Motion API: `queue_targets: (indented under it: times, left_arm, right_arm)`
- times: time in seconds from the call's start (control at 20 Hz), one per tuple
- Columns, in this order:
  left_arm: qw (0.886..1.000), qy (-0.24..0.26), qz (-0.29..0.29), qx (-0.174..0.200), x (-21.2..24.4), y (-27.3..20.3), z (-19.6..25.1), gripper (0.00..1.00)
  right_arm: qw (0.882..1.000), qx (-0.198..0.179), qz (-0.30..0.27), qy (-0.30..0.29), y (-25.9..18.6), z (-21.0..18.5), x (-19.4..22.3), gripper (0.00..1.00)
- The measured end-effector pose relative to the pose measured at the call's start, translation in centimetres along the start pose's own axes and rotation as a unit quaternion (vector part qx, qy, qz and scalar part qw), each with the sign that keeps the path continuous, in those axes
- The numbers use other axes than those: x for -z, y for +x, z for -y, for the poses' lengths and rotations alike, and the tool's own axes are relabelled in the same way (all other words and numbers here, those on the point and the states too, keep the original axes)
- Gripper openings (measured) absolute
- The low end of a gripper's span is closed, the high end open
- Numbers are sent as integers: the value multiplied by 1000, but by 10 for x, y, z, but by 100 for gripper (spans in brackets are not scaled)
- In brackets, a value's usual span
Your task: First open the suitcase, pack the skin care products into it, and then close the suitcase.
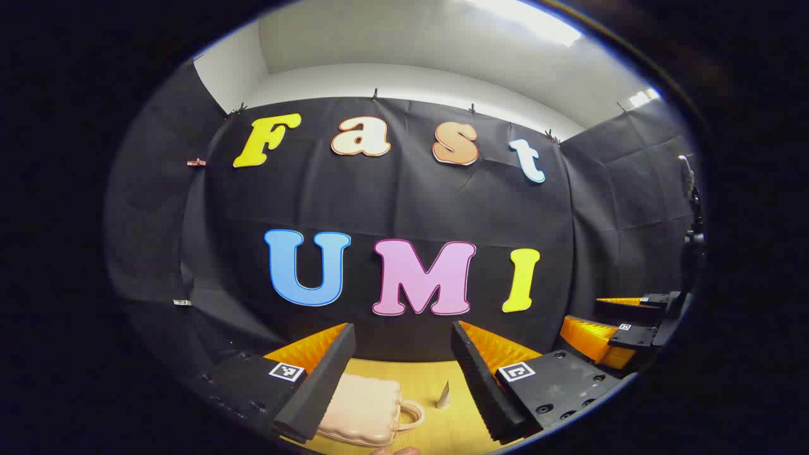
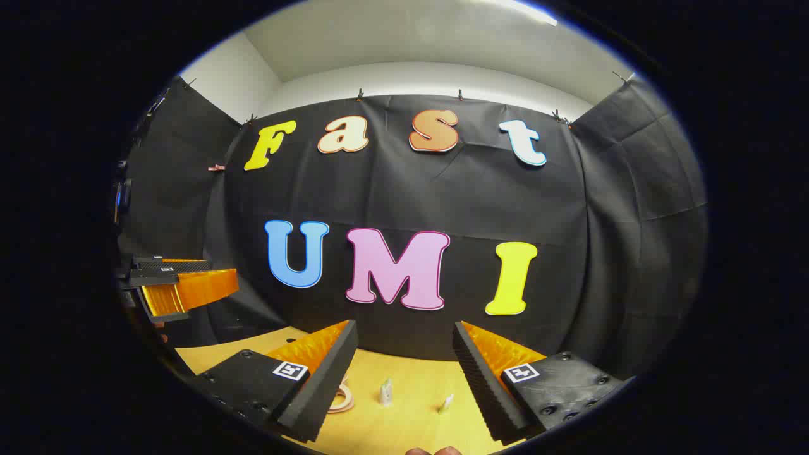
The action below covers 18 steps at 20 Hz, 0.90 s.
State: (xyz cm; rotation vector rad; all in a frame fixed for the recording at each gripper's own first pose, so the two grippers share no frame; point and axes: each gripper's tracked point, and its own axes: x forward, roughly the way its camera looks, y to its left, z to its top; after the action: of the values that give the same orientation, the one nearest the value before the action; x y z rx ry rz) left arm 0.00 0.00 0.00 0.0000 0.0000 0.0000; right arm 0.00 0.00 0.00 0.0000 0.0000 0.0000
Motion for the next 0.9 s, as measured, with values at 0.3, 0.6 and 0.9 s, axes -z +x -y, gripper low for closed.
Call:
queue_targets:
  times: [0.3, 0.6, 0.9]
  left_arm:
    - [1000, 4, 6, -5, -4, 6, -2, 95]
    - [1000, -5, -14, -10, 7, 9, -7, 95]
    - [1000, -5, -18, -3, 10, 7, -6, 95]
  right_arm:
    - [1000, 19, -7, -20, 5, 25, 9, 96]
    - [999, 8, 4, -32, 6, 16, 5, 94]
    - [999, -2, -2, -53, -2, 10, 11, 96]
